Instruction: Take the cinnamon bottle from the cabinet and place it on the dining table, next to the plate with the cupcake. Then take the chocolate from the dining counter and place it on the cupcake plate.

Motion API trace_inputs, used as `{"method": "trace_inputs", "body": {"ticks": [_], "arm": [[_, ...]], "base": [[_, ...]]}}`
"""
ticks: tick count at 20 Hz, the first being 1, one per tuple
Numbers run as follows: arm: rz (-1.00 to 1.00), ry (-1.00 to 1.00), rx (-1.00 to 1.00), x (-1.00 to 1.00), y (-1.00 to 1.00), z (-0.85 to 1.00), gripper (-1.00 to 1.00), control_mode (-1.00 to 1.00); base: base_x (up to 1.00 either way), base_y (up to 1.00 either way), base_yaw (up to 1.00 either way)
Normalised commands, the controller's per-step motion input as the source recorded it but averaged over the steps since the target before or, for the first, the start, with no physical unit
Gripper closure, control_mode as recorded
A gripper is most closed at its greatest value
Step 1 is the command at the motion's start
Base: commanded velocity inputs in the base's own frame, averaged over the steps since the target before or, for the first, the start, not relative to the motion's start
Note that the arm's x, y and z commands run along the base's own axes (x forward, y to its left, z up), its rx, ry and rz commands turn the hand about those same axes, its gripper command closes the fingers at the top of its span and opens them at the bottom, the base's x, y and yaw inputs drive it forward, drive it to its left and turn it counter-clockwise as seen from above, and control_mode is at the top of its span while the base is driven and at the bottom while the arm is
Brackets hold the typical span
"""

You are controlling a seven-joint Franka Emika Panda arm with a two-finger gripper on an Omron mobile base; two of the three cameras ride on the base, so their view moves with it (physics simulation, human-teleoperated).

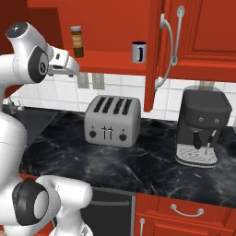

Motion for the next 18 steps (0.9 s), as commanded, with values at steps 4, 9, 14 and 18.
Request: {"method": "trace_inputs", "body": {"ticks": [4, 9, 14, 18], "arm": [[0.0, -0.11, 0.0, 0.49, 0.11, 0.53, -1.0, -1.0], [0.11, -0.05, 0.0, 0.5, 0.18, 0.22, -1.0, -1.0], [0.15, -0.12, -0.01, 0.64, 0.16, 0.2, -1.0, -1.0], [0.13, -0.15, 0.0, 0.48, 0.09, 0.02, -1.0, -1.0]], "base": [[0.0, 0.0, 0.0], [0.0, 0.0, 0.0], [0.0, 0.0, 0.0], [0.0, 0.0, 0.0]]}}
